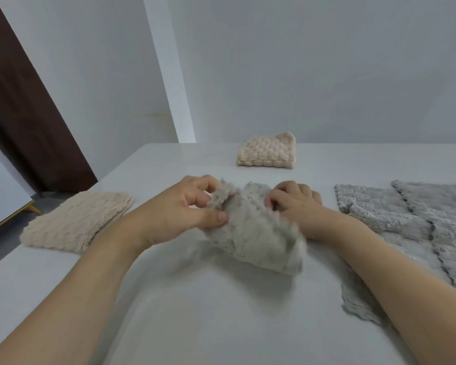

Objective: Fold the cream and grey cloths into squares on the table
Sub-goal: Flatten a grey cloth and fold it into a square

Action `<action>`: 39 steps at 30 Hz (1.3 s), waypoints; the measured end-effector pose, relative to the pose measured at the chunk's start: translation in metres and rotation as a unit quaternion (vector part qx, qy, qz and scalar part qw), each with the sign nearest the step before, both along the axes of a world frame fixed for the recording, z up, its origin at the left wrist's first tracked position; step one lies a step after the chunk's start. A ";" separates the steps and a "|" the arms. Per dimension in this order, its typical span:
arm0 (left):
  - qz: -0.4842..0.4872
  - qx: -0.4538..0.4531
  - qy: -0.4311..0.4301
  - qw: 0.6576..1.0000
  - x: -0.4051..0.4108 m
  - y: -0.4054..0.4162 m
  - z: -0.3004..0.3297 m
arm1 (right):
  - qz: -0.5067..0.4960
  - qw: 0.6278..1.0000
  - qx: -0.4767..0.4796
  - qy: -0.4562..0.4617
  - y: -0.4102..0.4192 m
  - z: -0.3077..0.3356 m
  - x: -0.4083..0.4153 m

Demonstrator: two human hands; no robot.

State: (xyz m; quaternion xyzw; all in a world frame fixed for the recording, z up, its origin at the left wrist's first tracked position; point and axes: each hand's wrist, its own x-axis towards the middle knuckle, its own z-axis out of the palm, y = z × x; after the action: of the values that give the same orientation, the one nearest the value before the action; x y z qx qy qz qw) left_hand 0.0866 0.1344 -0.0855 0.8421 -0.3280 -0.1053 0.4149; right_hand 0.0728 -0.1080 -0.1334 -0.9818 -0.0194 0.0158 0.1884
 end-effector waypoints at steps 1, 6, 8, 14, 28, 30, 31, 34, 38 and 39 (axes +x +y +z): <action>-0.011 -0.013 0.047 0.999 -0.001 0.001 0.003 | 0.044 0.999 -0.018 0.010 0.003 0.001 -0.002; 0.021 -0.072 0.182 0.980 -0.007 -0.007 0.000 | 0.087 0.995 0.042 0.041 0.009 -0.001 0.009; 0.075 -0.078 0.190 0.976 -0.007 -0.015 -0.007 | 0.021 0.979 0.201 0.038 0.001 0.011 0.006; 0.262 0.049 -0.021 0.964 0.006 -0.037 -0.045 | -0.039 0.945 0.282 0.162 -0.008 0.034 -0.008; 0.310 0.180 -0.106 0.928 0.007 -0.041 -0.050 | 0.017 0.998 -0.048 -0.043 0.021 0.001 0.003; 0.290 0.134 -0.074 0.945 0.008 -0.041 -0.051 | 0.002 0.998 -0.047 -0.046 0.024 0.004 0.001; 0.278 0.104 -0.051 0.954 0.010 -0.040 -0.051 | 0.010 0.996 -0.068 -0.051 0.024 0.005 0.001; 0.270 0.027 0.014 0.962 0.016 -0.037 -0.051 | 0.033 0.992 -0.086 -0.081 0.020 0.007 0.000; 0.263 -0.056 0.107 0.957 0.014 -0.033 -0.046 | 0.014 0.992 -0.097 -0.084 0.010 0.000 0.003; 0.249 -0.066 0.133 0.957 0.011 -0.032 -0.042 | 0.006 0.991 -0.102 -0.084 0.007 -0.002 0.005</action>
State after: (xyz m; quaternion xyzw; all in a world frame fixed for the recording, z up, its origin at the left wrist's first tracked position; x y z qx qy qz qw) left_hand 0.0973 0.1020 -0.1274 0.8460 -0.0559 -0.0881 0.5229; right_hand 0.0776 -0.1011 -0.1356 -0.9936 -0.0390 -0.0638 0.0848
